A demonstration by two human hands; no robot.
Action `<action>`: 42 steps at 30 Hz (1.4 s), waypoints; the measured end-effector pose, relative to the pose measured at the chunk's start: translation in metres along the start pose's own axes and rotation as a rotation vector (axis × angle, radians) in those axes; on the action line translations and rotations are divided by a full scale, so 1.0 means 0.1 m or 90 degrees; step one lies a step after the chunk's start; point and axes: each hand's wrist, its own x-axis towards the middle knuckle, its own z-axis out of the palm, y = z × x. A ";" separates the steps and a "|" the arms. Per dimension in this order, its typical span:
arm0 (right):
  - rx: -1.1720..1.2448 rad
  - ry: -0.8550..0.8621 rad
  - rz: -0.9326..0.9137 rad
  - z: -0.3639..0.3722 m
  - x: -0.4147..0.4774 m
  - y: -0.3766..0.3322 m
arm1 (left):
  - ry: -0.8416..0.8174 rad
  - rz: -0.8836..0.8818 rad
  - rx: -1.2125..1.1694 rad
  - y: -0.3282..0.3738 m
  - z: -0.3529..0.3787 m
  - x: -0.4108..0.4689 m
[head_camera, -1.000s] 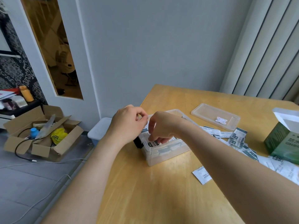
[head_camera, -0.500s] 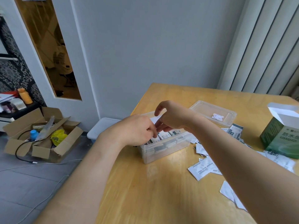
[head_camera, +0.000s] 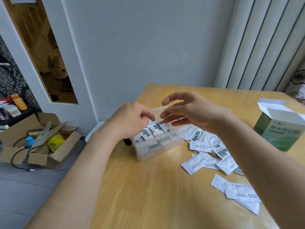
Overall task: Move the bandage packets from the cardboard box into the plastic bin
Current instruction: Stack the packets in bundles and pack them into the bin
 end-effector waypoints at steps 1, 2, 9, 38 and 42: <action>0.006 0.007 -0.009 -0.06 -0.06 0.00 | 0.076 0.026 -0.037 0.06 0.00 -0.02; -0.002 0.018 -0.014 -0.14 -0.16 0.02 | 0.121 0.056 -0.069 0.16 0.02 -0.04; -0.241 0.064 0.034 -0.59 -0.62 0.45 | -0.097 0.141 0.001 0.85 0.60 -0.08; 0.137 0.382 0.143 -0.96 -1.02 1.25 | 0.076 -0.067 -0.386 0.95 1.40 0.07; 0.191 0.278 0.150 -0.89 -1.03 1.24 | 0.050 -0.094 -0.497 0.97 1.41 0.07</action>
